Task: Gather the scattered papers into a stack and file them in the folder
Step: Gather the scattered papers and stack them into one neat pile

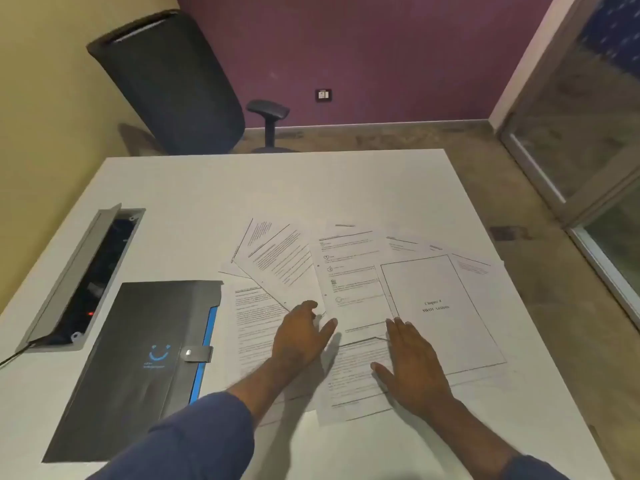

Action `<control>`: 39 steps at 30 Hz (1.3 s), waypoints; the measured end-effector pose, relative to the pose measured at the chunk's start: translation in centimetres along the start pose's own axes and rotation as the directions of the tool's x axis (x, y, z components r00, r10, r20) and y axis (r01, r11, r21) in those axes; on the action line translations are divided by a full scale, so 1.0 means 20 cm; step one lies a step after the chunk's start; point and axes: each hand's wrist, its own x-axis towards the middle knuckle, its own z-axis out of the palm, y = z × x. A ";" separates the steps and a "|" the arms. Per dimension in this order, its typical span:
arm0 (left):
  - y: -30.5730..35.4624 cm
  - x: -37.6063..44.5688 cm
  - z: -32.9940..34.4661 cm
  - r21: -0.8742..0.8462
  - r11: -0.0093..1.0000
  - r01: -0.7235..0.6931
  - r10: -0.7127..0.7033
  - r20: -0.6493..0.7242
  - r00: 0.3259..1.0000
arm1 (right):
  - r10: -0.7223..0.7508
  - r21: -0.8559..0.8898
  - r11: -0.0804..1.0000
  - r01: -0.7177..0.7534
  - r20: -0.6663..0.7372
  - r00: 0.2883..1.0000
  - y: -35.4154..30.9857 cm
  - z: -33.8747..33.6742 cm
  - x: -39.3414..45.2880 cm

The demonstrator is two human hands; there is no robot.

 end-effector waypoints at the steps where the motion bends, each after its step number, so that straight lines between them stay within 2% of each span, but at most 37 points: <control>1: 0.02 0.04 0.04 -0.066 0.997 0.048 -0.048 -0.013 0.999 | -0.007 0.010 1.000 0.007 0.006 1.000 0.02 0.00 0.00; 3: 0.06 0.12 0.11 -0.168 0.973 0.158 -0.161 -0.005 0.987 | 0.009 0.030 1.000 -0.010 0.017 1.000 0.05 0.00 0.00; 6: 0.11 0.20 0.21 -0.228 0.929 0.291 -0.298 0.004 0.955 | 0.017 0.072 0.997 -0.019 0.028 0.999 0.08 -0.01 0.00; 11: 0.13 0.29 0.30 -0.312 0.857 0.410 -0.437 -0.018 0.899 | 0.017 0.100 0.995 -0.017 0.002 1.000 0.14 -0.03 0.02; 18: 0.08 0.15 0.23 -0.389 0.832 0.396 -0.416 0.037 0.909 | 0.029 0.116 0.993 -0.023 -0.050 0.998 0.17 -0.04 0.16; 24: -0.01 -0.04 0.11 -0.492 0.728 0.477 -0.397 0.264 0.879 | 0.131 -0.072 0.988 -0.134 -0.041 0.990 0.18 0.03 0.27; 28: -0.06 -0.10 0.09 -0.470 0.706 0.530 -0.401 0.352 0.846 | 0.205 -0.074 0.976 -0.206 -0.018 0.979 0.20 0.08 0.28; 31: -0.06 -0.11 0.10 -0.443 0.737 0.511 -0.377 0.357 0.854 | 0.137 -0.181 0.974 -0.136 -0.010 0.991 0.21 0.10 0.29; 36: -0.04 -0.11 0.13 -0.466 0.748 0.472 -0.366 0.304 0.880 | 0.174 -0.172 0.969 -0.177 -0.037 0.984 0.20 0.11 0.31; 39: -0.02 -0.13 0.13 -0.501 0.752 0.427 -0.309 0.304 0.901 | 0.188 -0.169 0.966 -0.196 -0.062 0.980 0.19 0.11 0.30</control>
